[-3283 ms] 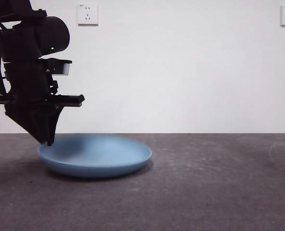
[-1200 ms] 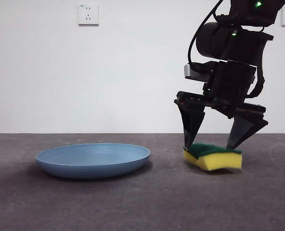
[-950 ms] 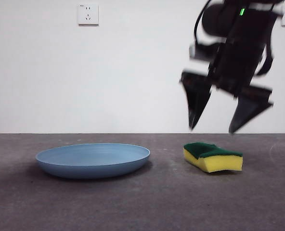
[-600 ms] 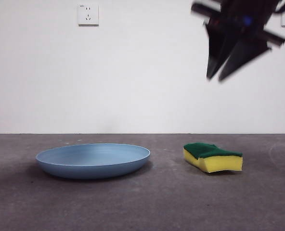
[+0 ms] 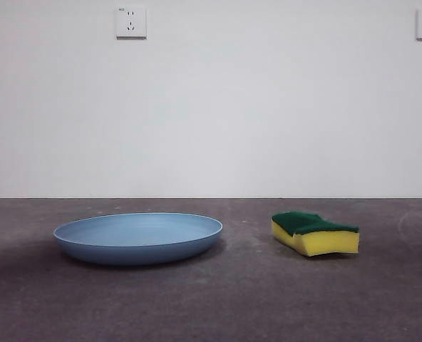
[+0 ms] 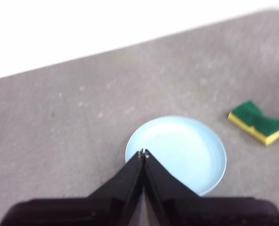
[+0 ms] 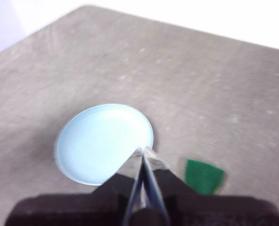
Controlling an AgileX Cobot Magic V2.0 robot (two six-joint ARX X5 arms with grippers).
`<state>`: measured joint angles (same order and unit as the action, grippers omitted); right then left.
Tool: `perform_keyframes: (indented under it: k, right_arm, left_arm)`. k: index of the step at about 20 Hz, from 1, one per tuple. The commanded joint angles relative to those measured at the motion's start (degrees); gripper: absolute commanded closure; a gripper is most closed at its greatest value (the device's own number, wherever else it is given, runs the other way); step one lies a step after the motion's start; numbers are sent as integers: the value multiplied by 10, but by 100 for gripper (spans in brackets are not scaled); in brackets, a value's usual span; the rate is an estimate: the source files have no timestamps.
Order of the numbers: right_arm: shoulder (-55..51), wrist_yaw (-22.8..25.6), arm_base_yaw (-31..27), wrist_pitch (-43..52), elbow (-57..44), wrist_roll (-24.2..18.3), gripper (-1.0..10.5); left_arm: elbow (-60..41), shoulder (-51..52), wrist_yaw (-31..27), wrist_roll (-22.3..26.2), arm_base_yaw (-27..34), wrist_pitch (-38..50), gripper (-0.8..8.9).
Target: Pick up the plate,pick up the cloth,clean the plate with the cloth
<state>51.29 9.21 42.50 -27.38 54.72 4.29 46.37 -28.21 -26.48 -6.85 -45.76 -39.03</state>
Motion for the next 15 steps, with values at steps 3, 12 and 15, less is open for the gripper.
perform_keyframes:
  k: [3,12,15]
  right_arm:
    - [-37,33,3,-5,-89,39,950]
    - [-37,31,2,-20,-89,64,946]
    - [-37,31,2,-20,-89,64,946]
  left_arm:
    - [-80,55,35,-18,-8,58,817]
    - [-80,48,41,-23,-8,33,817]
    - [-80,48,41,-23,-8,33,817]
